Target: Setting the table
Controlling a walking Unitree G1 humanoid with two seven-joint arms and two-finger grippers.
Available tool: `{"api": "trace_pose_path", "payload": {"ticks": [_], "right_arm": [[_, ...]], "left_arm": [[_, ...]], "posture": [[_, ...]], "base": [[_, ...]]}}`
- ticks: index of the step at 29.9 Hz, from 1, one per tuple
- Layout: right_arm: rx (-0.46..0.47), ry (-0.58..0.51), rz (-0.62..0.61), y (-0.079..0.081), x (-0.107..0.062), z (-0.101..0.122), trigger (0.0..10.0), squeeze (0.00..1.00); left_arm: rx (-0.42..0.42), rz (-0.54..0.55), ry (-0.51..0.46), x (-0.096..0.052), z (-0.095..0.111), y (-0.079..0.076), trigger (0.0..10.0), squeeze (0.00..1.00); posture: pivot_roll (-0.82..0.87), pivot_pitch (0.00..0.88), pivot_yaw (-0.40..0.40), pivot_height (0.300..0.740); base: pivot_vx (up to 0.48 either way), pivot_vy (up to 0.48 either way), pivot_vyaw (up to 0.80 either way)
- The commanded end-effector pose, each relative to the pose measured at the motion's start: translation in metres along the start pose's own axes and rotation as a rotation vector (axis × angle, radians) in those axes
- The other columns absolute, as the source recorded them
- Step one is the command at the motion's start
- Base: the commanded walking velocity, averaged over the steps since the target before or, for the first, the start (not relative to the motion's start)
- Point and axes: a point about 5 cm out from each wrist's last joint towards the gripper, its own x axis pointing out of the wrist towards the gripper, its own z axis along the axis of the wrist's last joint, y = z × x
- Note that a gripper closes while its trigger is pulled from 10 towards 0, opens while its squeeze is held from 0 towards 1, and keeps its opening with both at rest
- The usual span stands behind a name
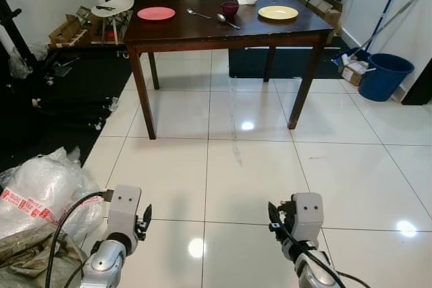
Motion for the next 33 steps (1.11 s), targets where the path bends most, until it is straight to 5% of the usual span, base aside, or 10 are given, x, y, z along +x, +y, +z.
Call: {"api": "trace_pose_path", "payload": {"ticks": [1, 10, 33], "right_arm": [[0.003, 0.008, 0.004, 0.001, -0.002, -0.003, 10.0, 0.00], [-0.009, 0.018, 0.014, -0.001, -0.005, -0.004, 10.0, 0.00], [-0.005, 0.007, 0.012, -0.001, -0.004, -0.002, 10.0, 0.00]], "left_arm": [[0.014, -0.006, 0.015, -0.001, -0.002, 0.001, 10.0, 0.00], [-0.039, 0.046, 0.026, -0.005, -0.006, 0.010, 10.0, 0.00], [0.013, 0.001, -0.133, 0.002, 0.030, -0.009, 10.0, 0.00]], "posture": [[-0.09, 0.000, 0.082, 0.740], [-0.08, 0.000, 0.058, 0.740], [-0.09, 0.000, 0.068, 0.740]], "base": [[0.000, 0.000, 0.00], [0.000, 0.000, 0.00], [0.063, 0.000, 0.00]]}}
